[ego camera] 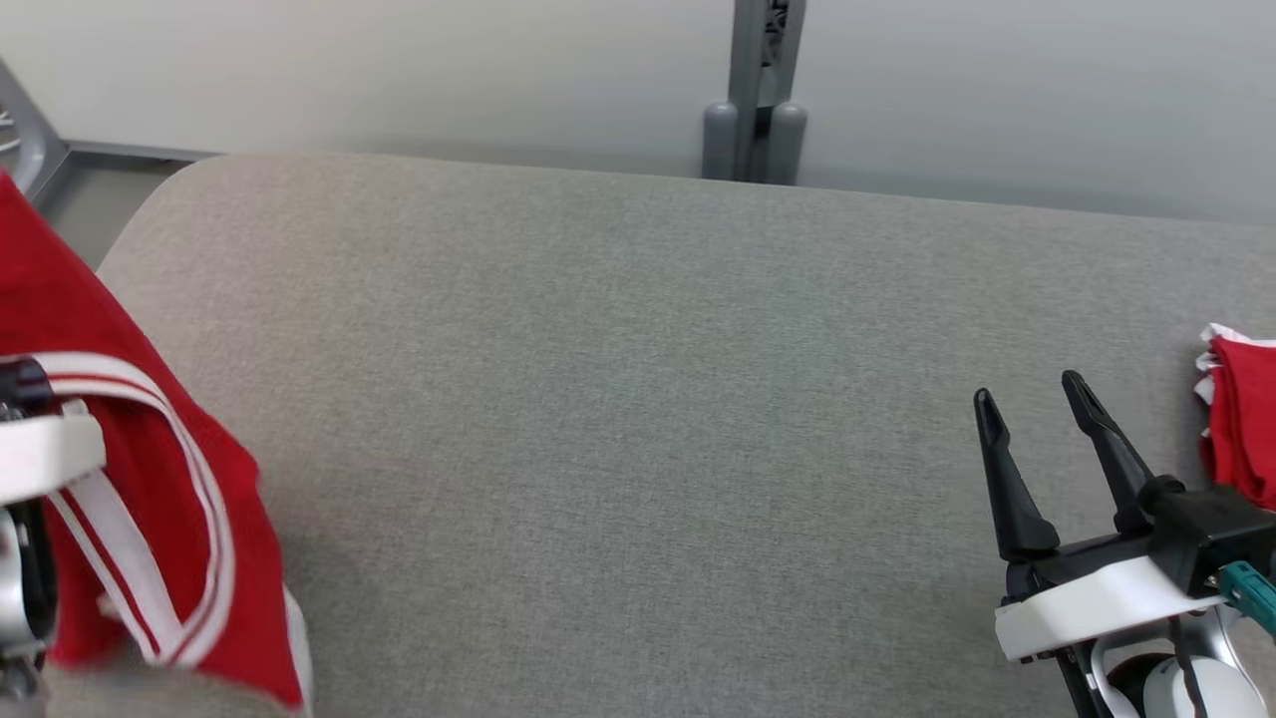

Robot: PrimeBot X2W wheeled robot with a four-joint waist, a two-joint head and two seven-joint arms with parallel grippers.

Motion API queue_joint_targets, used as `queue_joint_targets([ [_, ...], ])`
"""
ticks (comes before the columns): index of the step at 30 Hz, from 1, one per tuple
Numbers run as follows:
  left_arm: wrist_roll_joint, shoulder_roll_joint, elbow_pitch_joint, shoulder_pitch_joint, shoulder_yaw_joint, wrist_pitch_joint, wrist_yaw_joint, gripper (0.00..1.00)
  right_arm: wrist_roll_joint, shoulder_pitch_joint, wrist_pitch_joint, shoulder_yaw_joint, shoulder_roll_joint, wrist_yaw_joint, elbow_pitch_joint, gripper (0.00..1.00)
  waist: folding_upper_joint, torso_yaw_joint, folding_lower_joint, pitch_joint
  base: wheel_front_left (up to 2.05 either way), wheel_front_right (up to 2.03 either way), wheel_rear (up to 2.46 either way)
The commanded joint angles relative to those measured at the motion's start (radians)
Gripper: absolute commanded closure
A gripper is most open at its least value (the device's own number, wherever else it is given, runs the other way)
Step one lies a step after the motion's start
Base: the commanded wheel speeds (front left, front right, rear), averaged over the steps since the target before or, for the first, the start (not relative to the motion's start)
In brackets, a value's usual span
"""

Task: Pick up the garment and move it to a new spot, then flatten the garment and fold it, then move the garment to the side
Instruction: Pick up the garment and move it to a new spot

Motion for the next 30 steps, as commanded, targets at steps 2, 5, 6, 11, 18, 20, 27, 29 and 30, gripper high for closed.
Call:
queue_joint_targets([
  [2,0.021,-0.006,-0.118,0.071,-0.001,0.042,0.030,1.00,0.015,0.011,-0.010,-0.008,-0.003,0.000,-0.008,0.00,-0.0001,-0.028,0.0000,-0.010,0.00,0.00,0.00],
  [5,0.037,-0.013,-0.202,0.114,-0.008,0.063,0.045,1.00,0.022,0.007,-0.012,-0.014,-0.003,0.000,-0.015,0.00,-0.0001,-0.048,0.0000,-0.002,0.00,0.00,0.00],
  [6,0.041,-0.016,-0.224,0.126,-0.014,0.068,0.048,1.00,0.026,0.005,-0.012,-0.014,-0.003,0.000,-0.017,0.00,-0.0001,-0.057,0.0000,0.002,0.00,0.00,0.00],
  [11,0.059,-0.033,-0.271,0.129,-0.091,0.081,0.028,1.00,0.035,-0.012,-0.017,-0.021,-0.003,0.000,-0.022,0.00,-0.0001,-0.115,0.0000,0.035,0.00,0.00,0.00],
  [18,0.059,-0.119,-0.166,0.017,-0.309,0.081,-0.054,1.00,0.055,-0.048,-0.037,-0.004,-0.003,0.000,-0.011,0.00,-0.0001,-0.229,0.0000,0.091,0.00,0.00,0.00],
  [20,0.062,-0.147,-0.108,-0.023,-0.368,0.075,-0.083,1.00,0.059,-0.057,-0.046,0.003,-0.003,0.000,-0.007,0.00,-0.0001,-0.264,0.0000,0.110,0.00,0.00,0.00],
  [27,0.072,-0.262,0.141,-0.184,-0.536,0.031,-0.178,1.00,0.061,-0.081,-0.071,0.001,-0.003,0.000,0.006,0.00,-0.0001,-0.369,0.0000,0.184,0.00,0.00,0.00],
  [29,0.079,-0.291,0.216,-0.233,-0.568,0.010,-0.198,1.00,0.066,-0.090,-0.080,0.005,-0.003,0.000,0.013,0.00,-0.0001,-0.399,0.0000,0.203,0.00,0.00,0.00],
  [30,0.078,-0.304,0.249,-0.257,-0.582,-0.002,-0.207,1.00,0.071,-0.095,-0.085,0.007,-0.003,0.000,0.014,0.00,-0.0001,-0.414,0.0000,0.213,0.00,0.00,0.00],
])
